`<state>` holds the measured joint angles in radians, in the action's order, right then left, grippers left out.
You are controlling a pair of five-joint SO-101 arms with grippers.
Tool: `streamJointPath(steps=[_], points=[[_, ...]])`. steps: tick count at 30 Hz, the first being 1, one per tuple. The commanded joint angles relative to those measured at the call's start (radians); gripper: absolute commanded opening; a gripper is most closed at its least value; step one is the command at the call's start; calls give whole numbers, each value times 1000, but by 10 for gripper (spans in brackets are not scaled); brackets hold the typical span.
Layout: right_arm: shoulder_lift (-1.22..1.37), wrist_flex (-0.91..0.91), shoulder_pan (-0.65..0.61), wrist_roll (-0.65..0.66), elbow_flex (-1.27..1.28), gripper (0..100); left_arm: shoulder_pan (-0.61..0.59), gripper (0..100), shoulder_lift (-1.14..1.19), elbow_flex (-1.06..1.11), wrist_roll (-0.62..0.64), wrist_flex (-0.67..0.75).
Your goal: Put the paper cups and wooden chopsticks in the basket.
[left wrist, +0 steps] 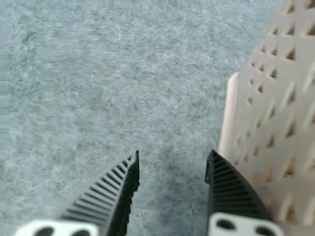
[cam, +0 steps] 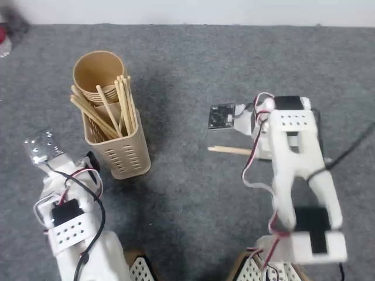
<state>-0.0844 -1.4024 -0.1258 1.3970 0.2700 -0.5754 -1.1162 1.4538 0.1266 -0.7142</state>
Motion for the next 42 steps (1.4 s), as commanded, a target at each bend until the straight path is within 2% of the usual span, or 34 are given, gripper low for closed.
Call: streamJointPath(steps=[1, 5, 7, 9, 12, 13, 14, 20, 25, 29, 34, 42], points=[[-159, -7, -51, -69, -52, 8, 25, 206, -8, -2, -9, 18], [-246, 110, -93, -265, -49, 8, 25, 206, -8, -2, -9, 17], [-271, 213, -117, -425, -49, 8, 25, 206, -8, -2, -9, 17], [-285, 323, -157, -694, -41, 8, 25, 206, -8, -2, -9, 17], [-294, 444, -257, -1192, 21, 8, 25, 206, -8, -2, -9, 17], [-297, 470, -300, -1283, 31, 8, 25, 206, -8, -2, -9, 17], [-306, 493, -341, -1313, 23, 8, 25, 206, -8, -2, -9, 17], [-472, 680, -601, -1318, -94, 9, 23, 206, -8, -2, -9, 17], [-555, 809, -751, -1316, -123, 9, 23, 206, -8, -2, -9, 17], [-561, 823, -819, -1321, -103, 9, 23, 206, -8, -2, -9, 17], [-559, 941, -915, -1298, -97, 8, 23, 206, -8, -2, -11, 17], [-503, 1139, -911, -1264, 0, 8, 25, 206, -8, -2, -11, 18]])
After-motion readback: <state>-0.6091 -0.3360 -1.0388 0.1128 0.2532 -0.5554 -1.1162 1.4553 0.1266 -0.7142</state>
